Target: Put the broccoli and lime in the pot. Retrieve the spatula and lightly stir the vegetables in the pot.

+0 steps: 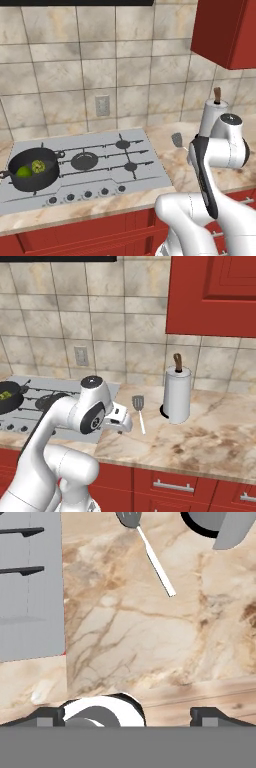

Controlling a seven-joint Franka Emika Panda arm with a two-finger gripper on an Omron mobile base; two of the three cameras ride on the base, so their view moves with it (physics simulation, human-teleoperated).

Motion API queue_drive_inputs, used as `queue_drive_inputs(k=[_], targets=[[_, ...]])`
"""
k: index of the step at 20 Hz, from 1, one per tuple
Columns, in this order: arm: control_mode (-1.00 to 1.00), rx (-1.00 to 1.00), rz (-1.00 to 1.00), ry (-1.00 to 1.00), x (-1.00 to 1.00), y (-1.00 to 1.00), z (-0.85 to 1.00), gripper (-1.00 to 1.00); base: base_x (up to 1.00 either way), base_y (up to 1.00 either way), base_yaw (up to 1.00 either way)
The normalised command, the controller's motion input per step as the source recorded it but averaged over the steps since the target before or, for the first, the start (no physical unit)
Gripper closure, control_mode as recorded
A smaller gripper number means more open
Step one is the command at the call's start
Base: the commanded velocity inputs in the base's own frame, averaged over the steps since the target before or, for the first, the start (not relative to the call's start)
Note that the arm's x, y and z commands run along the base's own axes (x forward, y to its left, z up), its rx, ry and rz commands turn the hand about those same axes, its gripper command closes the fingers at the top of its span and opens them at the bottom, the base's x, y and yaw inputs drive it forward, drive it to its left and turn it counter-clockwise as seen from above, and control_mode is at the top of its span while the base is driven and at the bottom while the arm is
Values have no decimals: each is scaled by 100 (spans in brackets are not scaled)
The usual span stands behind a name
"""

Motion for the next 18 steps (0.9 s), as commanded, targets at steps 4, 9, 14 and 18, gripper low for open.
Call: queue_drive_inputs(k=[4,9,14,18], targets=[[100,0,0,0,0,0,0,-100,8,1,0],[-100,0,0,27,59,0,11,-100,0,0,0],[-100,0,0,18,72,-5,4,-100,0,0,0],[-100,0,0,5,84,-33,-12,-100,0,0,0]])
